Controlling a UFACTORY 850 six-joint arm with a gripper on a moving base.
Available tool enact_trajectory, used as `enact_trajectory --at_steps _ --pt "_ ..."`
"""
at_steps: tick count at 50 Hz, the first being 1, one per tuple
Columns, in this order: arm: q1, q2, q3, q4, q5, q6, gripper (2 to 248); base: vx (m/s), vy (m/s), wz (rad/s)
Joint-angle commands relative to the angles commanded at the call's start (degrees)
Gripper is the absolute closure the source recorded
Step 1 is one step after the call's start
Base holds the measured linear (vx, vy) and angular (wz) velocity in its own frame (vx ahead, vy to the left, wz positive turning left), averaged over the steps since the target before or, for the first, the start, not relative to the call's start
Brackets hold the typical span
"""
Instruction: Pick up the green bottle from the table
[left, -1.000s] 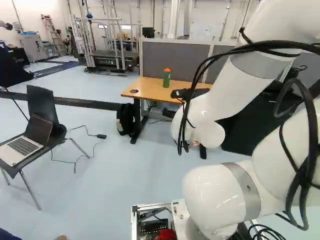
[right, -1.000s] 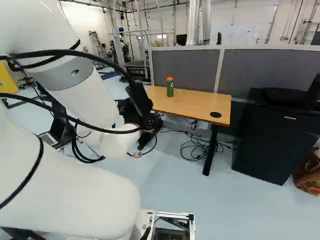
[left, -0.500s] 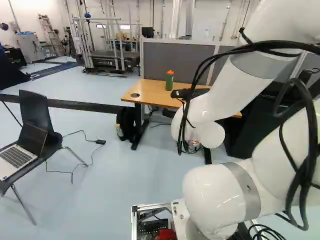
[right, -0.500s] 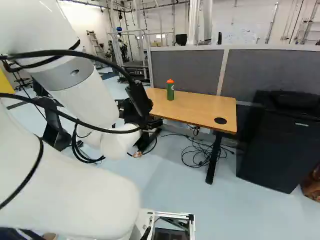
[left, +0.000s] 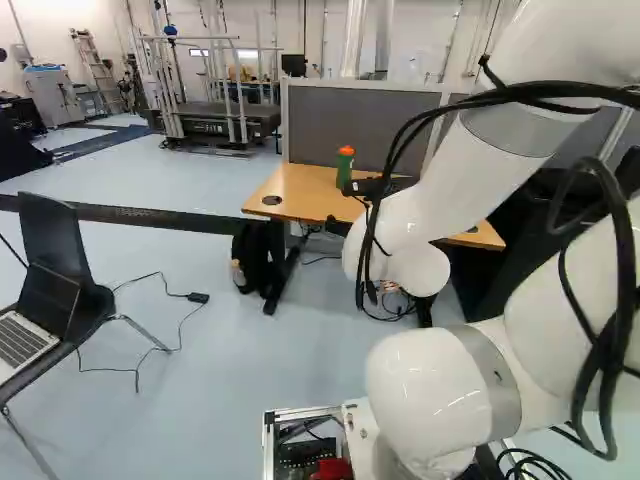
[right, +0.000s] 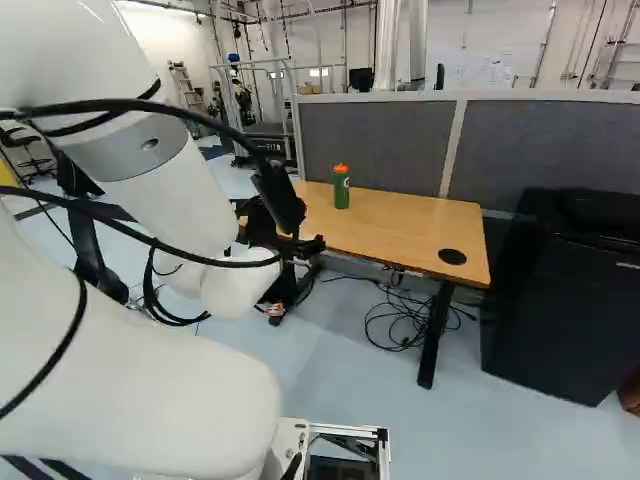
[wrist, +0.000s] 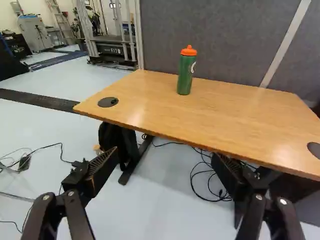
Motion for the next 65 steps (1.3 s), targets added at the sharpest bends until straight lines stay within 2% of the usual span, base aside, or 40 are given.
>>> enact_trajectory --at_steps 35,65 --pt "0.0 0.0 0.0 0.0 0.0 0.0 3 0.199 0.019 -0.020" --pt "0.0 0.0 0.0 0.0 0.0 0.0 3 0.175 -0.019 -0.108"
